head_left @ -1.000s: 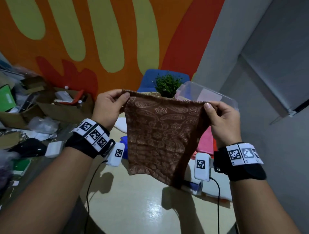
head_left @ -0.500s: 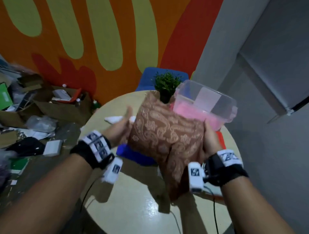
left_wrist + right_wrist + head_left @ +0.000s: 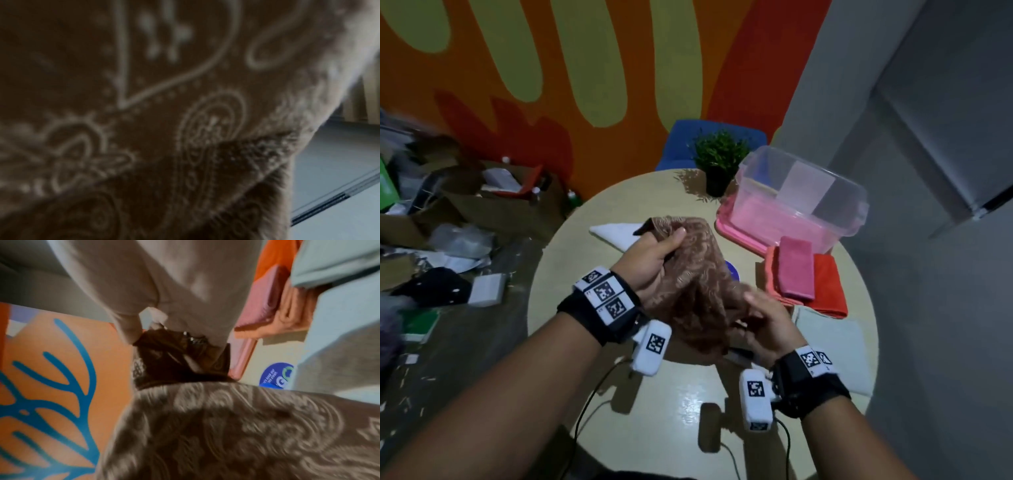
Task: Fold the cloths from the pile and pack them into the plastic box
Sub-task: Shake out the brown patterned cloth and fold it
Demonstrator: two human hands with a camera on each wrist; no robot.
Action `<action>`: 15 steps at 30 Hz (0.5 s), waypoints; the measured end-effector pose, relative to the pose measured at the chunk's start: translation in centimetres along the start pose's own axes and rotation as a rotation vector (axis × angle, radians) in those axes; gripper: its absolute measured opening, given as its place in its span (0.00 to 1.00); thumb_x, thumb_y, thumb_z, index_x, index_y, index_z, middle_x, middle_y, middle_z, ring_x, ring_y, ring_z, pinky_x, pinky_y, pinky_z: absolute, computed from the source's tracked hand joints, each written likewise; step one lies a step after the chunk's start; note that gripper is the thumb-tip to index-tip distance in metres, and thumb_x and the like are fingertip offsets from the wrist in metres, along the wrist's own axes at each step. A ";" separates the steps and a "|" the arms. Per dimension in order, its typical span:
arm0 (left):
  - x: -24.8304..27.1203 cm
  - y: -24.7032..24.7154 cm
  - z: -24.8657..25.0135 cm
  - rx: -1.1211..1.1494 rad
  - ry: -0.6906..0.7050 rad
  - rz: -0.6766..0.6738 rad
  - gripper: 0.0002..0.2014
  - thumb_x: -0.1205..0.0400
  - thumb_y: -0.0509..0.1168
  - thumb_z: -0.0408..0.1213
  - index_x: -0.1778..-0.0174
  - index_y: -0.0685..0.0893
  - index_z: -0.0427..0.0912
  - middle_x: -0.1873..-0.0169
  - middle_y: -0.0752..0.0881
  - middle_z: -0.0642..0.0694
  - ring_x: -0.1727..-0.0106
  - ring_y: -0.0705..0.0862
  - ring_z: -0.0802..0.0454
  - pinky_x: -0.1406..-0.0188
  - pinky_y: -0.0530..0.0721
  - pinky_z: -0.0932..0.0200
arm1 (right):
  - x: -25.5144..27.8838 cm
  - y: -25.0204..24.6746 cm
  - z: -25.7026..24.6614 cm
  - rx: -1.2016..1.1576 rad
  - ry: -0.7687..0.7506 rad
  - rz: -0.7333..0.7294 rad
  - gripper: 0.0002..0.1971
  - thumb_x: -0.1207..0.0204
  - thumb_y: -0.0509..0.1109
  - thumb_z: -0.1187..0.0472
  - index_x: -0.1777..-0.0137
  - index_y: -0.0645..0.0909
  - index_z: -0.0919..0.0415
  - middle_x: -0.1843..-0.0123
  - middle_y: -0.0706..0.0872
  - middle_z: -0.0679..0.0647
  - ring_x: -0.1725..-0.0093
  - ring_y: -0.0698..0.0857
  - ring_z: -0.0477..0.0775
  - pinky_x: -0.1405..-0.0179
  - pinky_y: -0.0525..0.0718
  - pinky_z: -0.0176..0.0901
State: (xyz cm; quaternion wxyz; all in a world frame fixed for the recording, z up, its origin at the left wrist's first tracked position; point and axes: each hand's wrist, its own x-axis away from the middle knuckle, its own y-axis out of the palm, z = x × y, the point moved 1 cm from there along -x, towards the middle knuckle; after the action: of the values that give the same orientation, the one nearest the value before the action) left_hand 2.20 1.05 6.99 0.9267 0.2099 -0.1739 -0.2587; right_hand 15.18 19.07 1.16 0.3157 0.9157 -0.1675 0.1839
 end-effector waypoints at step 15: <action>-0.8 -2.7 2.4 -0.213 0.032 0.006 0.14 0.19 0.67 0.25 0.38 0.82 0.26 0.48 0.90 0.31 0.50 0.91 0.40 0.48 0.91 0.49 | -1.5 0.3 -6.1 0.123 -0.276 0.059 0.10 0.19 0.67 0.55 0.46 0.82 0.62 0.52 0.88 0.60 0.58 0.88 0.55 0.62 0.85 0.42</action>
State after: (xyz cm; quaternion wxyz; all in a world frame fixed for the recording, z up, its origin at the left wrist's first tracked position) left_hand -0.56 -1.34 7.60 0.9471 0.1136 -0.1313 -0.2698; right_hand 12.37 23.04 5.12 0.2276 0.9444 -0.2247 0.0755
